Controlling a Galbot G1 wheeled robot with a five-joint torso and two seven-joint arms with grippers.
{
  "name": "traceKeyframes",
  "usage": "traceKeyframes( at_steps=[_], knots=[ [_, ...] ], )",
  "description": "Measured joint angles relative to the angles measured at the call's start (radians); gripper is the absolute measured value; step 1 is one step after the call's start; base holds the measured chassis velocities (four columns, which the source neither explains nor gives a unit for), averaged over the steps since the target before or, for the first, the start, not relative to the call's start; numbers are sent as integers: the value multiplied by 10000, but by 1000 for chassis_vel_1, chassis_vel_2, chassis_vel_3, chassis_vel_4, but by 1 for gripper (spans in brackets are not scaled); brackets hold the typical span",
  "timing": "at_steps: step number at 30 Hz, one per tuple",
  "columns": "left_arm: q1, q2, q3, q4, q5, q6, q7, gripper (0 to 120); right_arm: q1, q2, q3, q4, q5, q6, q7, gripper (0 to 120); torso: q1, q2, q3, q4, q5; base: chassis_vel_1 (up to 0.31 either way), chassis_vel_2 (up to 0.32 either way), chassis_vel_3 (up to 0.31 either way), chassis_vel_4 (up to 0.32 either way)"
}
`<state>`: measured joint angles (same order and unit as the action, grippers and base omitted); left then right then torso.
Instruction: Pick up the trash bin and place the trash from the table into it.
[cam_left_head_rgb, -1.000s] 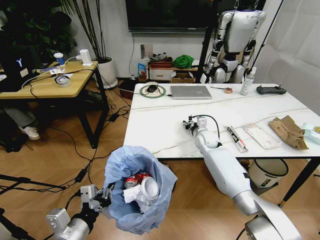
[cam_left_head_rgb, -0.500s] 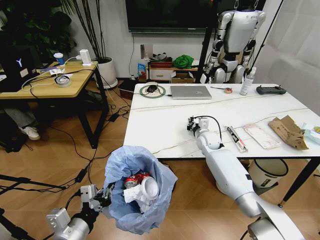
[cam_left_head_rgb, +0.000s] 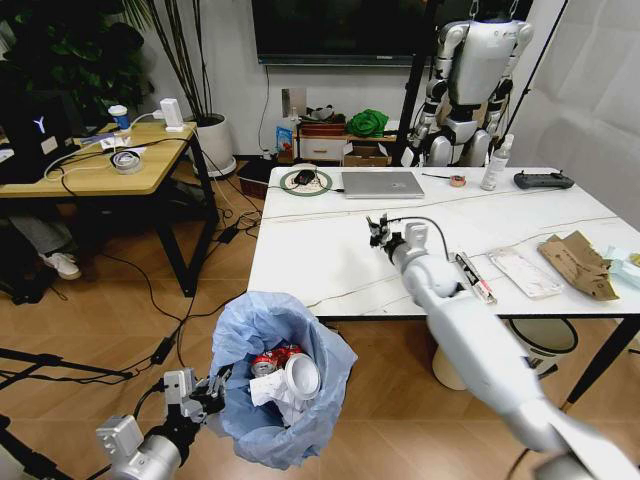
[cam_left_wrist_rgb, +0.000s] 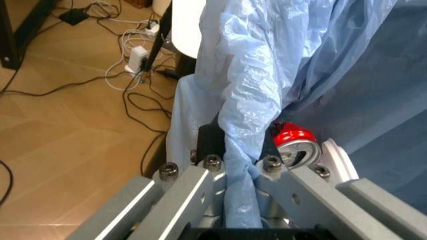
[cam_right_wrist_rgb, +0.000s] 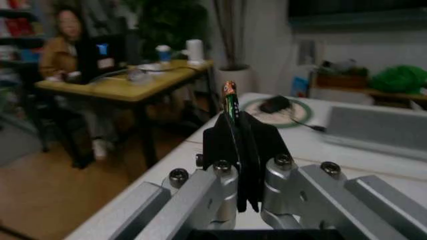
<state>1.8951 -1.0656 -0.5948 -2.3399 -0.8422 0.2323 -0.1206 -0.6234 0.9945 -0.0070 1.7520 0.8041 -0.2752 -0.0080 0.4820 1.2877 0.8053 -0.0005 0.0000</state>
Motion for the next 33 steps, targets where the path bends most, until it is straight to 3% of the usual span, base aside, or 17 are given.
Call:
traceKeyframes(
  at_steps=[2, 6, 10, 16, 22, 33],
  knots=[
    [-36, 18, -3, 2, -66, 8, -25, 0, -212, -729, -387, 1153, 228, 573, -878, 0, 1, 0, 1, 2, 1, 0, 0, 0, 0],
    [-107, 23, 31, 6, -119, 37, -83, 0, -441, -1409, -976, 2407, 526, 1050, -1742, 0, 1, 0, 1, 3, 1, 0, 0, 0, 0],
    [-132, 0, 90, -43, -160, 87, -107, 0, -467, -2083, -2263, 3403, 517, 1710, -2470, 0, 1, 0, 1, 5, 1, 0, 0, 0, 0],
    [-133, -21, 37, -165, -202, 102, -107, 0, -402, -2546, -3407, 3762, 68, 2192, -3149, 0, 1, 0, 1, 4, 2, 0, 0, 0, 0],
    [-49, -68, -14, -275, -185, 103, -96, 0, -558, -2731, -3548, 3661, -646, 2442, -3524, 0, 1, 0, 2, 4, 1, 0, 0, 0, 0],
    [-6, -132, -46, -318, -77, 104, -94, 0, -1132, -2836, -3112, 3497, -1223, 2617, -3443, 38, 1, 0, 2, 3, 1, 0, 0, 0, 0]
  ],
)
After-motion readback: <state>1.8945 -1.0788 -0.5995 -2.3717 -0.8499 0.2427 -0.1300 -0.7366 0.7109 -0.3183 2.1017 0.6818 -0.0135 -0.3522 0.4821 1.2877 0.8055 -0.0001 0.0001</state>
